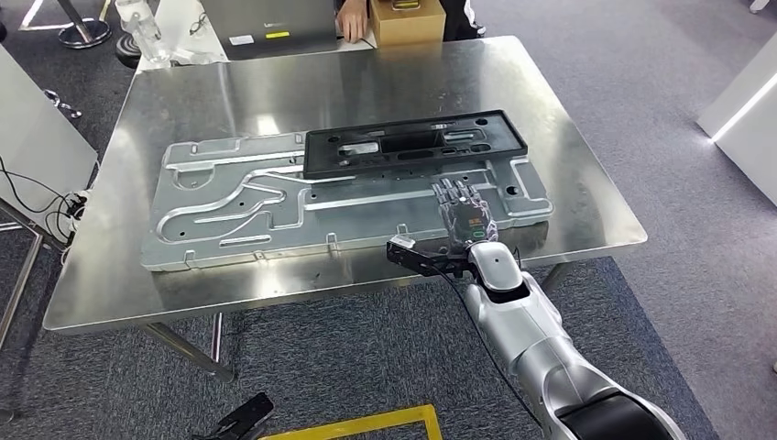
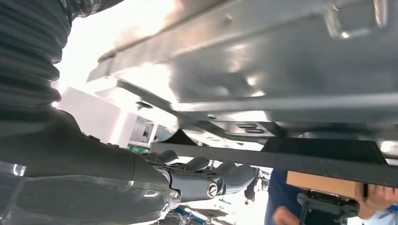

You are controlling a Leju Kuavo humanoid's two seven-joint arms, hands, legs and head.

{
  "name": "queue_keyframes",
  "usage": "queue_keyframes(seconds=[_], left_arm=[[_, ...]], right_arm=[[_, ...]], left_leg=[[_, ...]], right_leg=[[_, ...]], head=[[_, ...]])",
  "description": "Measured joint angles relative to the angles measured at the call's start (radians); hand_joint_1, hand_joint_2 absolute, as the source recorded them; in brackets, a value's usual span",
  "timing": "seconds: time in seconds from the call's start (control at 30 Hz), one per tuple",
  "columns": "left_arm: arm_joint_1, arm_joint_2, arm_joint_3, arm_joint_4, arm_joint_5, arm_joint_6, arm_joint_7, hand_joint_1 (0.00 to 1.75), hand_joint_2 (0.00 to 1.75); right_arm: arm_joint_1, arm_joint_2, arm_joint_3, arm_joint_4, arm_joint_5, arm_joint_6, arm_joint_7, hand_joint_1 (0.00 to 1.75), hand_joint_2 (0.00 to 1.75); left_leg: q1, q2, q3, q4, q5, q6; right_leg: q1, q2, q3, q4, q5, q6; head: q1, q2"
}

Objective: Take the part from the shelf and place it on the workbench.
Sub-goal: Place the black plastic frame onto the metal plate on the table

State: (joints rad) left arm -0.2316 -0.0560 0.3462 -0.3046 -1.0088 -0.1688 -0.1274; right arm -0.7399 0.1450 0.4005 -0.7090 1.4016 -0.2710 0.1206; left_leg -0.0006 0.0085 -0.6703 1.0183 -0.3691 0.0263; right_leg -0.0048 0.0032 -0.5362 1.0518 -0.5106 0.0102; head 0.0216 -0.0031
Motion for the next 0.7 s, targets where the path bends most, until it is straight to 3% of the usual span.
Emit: queue_keyframes(seconds=[0.03, 0.1, 0.13, 0.17, 0.2, 0.27, 0.3, 0.33, 0.37, 0.43, 0.5, 0.53, 0.57, 0.63, 0.67, 0.7], left_arm=[[0.000, 0.000, -0.002, 0.000, -0.001, -0.001, -0.001, 0.00, 0.00], [0.000, 0.001, -0.007, 0.000, -0.001, -0.004, -0.002, 0.00, 0.00], [0.001, 0.002, -0.008, 0.000, -0.001, -0.005, -0.002, 0.00, 0.00], [0.002, 0.002, -0.010, 0.000, -0.002, -0.006, -0.003, 0.00, 0.00], [0.003, 0.003, -0.011, 0.000, -0.002, -0.007, -0.003, 0.00, 0.00], [0.003, 0.004, -0.012, 0.001, -0.005, -0.009, -0.004, 0.00, 0.00], [0.004, 0.005, -0.012, 0.001, -0.005, -0.008, -0.004, 0.00, 0.00], [0.004, 0.005, -0.012, 0.001, -0.006, -0.008, -0.004, 0.00, 0.00], [0.005, 0.006, -0.013, 0.001, -0.007, -0.008, -0.005, 0.00, 0.00], [0.005, 0.007, -0.013, 0.001, -0.007, -0.007, -0.006, 0.00, 0.00], [0.003, 0.008, -0.014, 0.001, -0.008, -0.005, -0.008, 0.00, 0.00], [0.003, 0.008, -0.014, 0.001, -0.008, -0.004, -0.009, 0.00, 0.00], [0.004, 0.008, -0.014, 0.001, -0.008, -0.003, -0.010, 0.00, 0.00], [0.005, 0.009, -0.015, 0.001, -0.008, -0.002, -0.011, 0.00, 0.00], [0.006, 0.009, -0.015, 0.001, -0.008, -0.001, -0.011, 0.00, 0.00], [0.006, 0.009, -0.015, 0.001, -0.008, 0.000, -0.011, 0.00, 0.00]], right_arm=[[0.000, 0.001, 0.001, 0.001, 0.001, -0.001, -0.001, 0.00, 1.75], [0.002, 0.001, 0.004, 0.002, 0.003, -0.003, -0.001, 0.00, 1.75], [0.002, 0.002, 0.006, 0.003, 0.004, -0.004, -0.002, 0.00, 1.75], [0.003, 0.003, 0.007, 0.004, 0.004, -0.004, -0.003, 0.00, 1.75], [0.004, 0.004, 0.008, 0.005, 0.005, -0.005, -0.004, 0.00, 1.75], [0.008, 0.005, 0.012, 0.008, 0.005, -0.005, -0.005, 0.00, 1.75], [0.012, 0.005, 0.013, 0.011, 0.005, -0.006, -0.006, 0.00, 1.75], [0.017, 0.005, 0.015, 0.013, 0.005, -0.008, -0.006, 0.00, 1.75], [0.024, 0.005, 0.016, 0.016, 0.004, -0.010, -0.008, 0.00, 1.75], [0.036, 0.005, 0.019, 0.021, 0.003, -0.017, -0.011, 0.00, 1.75], [0.046, 0.006, 0.022, 0.025, 0.002, -0.028, -0.015, 0.00, 1.75], [0.052, 0.006, 0.022, 0.026, 0.001, -0.034, -0.017, 0.00, 1.75], [0.059, 0.007, 0.023, 0.028, 0.000, -0.040, -0.018, 0.00, 1.75], [0.074, 0.008, 0.023, 0.033, -0.002, -0.051, -0.019, 0.00, 1.75], [0.081, 0.008, 0.023, 0.036, -0.003, -0.055, -0.020, 0.00, 1.75], [0.089, 0.007, 0.023, 0.039, -0.005, -0.058, -0.021, 0.00, 1.75]], left_leg=[[0.001, 0.000, -0.002, -0.002, 0.008, -0.006], [0.004, 0.000, -0.003, -0.010, 0.024, -0.017], [0.006, -0.001, -0.010, -0.005, 0.014, -0.023], [0.007, -0.002, -0.020, 0.014, -0.012, -0.028], [0.009, -0.003, -0.036, 0.055, -0.059, -0.033], [0.012, -0.004, -0.071, 0.186, -0.159, -0.041], [0.012, -0.004, -0.080, 0.247, -0.184, -0.045], [0.013, -0.004, -0.075, 0.282, -0.181, -0.047], [0.013, -0.004, -0.055, 0.284, -0.160, -0.048], [0.013, -0.005, 0.034, 0.190, -0.118, -0.047], [0.009, -0.009, 0.133, 0.051, -0.134, -0.038], [0.007, -0.012, 0.159, 0.009, -0.148, -0.033], [0.004, -0.013, 0.168, -0.011, -0.154, -0.026], [0.006, -0.010, 0.157, -0.013, -0.135, -0.010], [0.007, -0.007, 0.149, -0.015, -0.122, 0.000], [0.009, -0.004, 0.137, -0.017, -0.108, 0.008]], right_leg=[[0.004, 0.001, 0.013, -0.025, -0.007, -0.005], [0.006, 0.000, 0.007, -0.036, 0.009, -0.017], [0.005, -0.001, 0.000, -0.040, 0.020, -0.026], [0.003, -0.003, -0.009, -0.045, 0.034, -0.034], [0.001, -0.004, -0.023, -0.048, 0.049, -0.041], [0.003, -0.005, -0.055, -0.047, 0.075, -0.048], [0.004, -0.005, -0.073, -0.047, 0.088, -0.047], [0.004, -0.005, -0.090, -0.045, 0.100, -0.046], [0.003, -0.005, -0.107, -0.043, 0.112, -0.044], [0.002, -0.005, -0.138, -0.036, 0.132, -0.037], [0.002, -0.004, -0.158, -0.027, 0.150, -0.027], [0.003, -0.004, -0.161, -0.025, 0.157, -0.021], [0.003, -0.004, -0.162, -0.027, 0.165, -0.015], [0.001, -0.002, -0.167, -0.026, 0.166, -0.003], [0.000, -0.002, -0.176, -0.011, 0.141, 0.002], [-0.001, -0.001, -0.189, 0.024, 0.097, 0.006]], head=[[-0.001, 0.000], [-0.001, 0.000], [-0.001, 0.000], [-0.001, 0.000], [-0.001, 0.000], [-0.002, 0.000], [-0.002, 0.000], [-0.002, 0.000], [-0.002, 0.000], [-0.002, 0.000], [-0.001, 0.000], [-0.001, 0.000], [0.000, 0.000], [0.000, 0.000], [0.000, 0.000], [0.000, 0.000]])
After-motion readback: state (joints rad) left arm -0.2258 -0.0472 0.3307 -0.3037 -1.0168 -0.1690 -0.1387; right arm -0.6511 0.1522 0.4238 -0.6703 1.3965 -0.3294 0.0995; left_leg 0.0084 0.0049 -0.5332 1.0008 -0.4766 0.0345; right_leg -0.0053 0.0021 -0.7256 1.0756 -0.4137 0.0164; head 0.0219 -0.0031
